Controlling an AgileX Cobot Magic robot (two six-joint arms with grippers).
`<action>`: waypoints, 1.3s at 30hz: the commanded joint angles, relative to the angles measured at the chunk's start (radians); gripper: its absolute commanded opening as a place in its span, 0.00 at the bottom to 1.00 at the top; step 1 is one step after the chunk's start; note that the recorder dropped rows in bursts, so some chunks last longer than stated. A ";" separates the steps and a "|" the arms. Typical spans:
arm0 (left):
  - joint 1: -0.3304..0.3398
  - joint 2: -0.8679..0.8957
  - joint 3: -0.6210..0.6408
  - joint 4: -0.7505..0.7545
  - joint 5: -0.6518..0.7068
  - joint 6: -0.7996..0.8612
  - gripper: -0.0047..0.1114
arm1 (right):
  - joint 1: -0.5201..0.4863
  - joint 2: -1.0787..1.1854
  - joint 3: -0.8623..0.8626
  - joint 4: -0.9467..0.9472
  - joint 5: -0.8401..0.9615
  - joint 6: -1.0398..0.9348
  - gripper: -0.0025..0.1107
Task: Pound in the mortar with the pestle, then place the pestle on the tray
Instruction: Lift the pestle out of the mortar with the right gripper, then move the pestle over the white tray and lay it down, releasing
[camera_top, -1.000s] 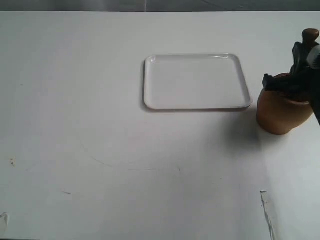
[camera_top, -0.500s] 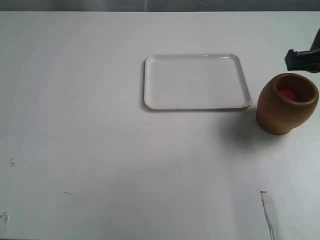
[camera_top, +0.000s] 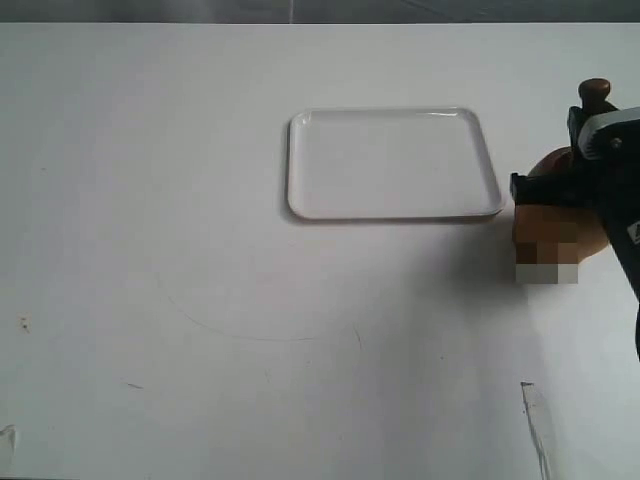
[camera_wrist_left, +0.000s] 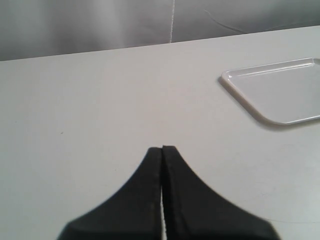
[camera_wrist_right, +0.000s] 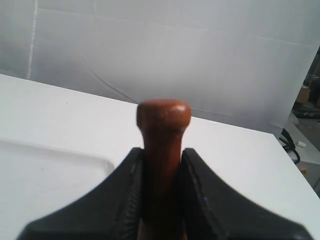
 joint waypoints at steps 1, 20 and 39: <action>-0.008 -0.001 0.001 -0.007 -0.003 -0.008 0.04 | -0.003 0.034 0.004 -0.005 0.022 0.013 0.02; -0.008 -0.001 0.001 -0.007 -0.003 -0.008 0.04 | -0.001 -0.509 -0.067 -0.195 0.185 -0.052 0.02; -0.008 -0.001 0.001 -0.007 -0.003 -0.008 0.04 | -0.001 -0.055 -0.854 -0.234 1.454 0.052 0.02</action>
